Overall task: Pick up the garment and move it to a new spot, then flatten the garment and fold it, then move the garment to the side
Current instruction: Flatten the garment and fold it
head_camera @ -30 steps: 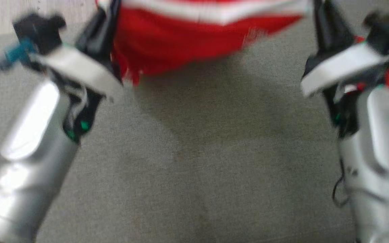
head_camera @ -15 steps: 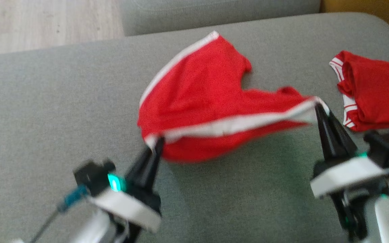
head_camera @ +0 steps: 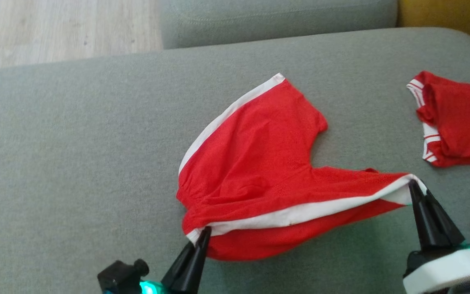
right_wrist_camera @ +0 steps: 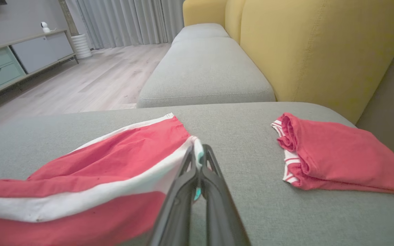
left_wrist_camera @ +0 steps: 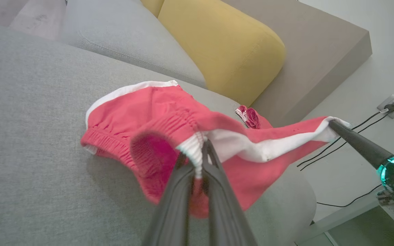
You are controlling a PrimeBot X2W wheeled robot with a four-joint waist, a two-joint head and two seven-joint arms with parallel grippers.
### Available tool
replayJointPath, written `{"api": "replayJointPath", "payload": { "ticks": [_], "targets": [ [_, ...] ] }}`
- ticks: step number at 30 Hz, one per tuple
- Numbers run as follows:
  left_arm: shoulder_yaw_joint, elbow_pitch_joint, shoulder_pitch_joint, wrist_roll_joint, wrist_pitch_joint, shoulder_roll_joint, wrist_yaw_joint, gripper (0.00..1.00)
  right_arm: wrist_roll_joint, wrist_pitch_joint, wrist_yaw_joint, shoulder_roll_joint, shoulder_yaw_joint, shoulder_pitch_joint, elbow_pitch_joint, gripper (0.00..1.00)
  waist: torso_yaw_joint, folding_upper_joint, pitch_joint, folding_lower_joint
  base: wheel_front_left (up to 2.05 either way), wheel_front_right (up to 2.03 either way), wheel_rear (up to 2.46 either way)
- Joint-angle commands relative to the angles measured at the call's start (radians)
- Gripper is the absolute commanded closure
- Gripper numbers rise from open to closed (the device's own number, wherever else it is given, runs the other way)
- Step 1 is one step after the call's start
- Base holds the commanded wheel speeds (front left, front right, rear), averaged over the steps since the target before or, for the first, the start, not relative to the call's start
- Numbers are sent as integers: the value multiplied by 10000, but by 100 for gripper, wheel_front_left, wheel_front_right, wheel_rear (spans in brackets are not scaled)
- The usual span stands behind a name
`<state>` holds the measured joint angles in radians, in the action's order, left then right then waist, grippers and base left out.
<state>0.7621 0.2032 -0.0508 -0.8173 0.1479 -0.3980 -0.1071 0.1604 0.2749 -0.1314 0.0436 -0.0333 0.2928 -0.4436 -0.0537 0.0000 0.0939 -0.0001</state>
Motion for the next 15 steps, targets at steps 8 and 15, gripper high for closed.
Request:
{"api": "replayJointPath", "payload": {
  "ticks": [8,15],
  "targets": [
    [-512,-558,1290,-754,8,1198,-5,100,-355,370,7,134,427,-3211,1251,100,737,0,1146,1,0,0,0],
    [-1163,-1740,2379,-1342,139,2114,-98,100,-541,855,7,257,461,-5739,3477,100,1290,0,1885,1,0,0,0]
  ]
}}
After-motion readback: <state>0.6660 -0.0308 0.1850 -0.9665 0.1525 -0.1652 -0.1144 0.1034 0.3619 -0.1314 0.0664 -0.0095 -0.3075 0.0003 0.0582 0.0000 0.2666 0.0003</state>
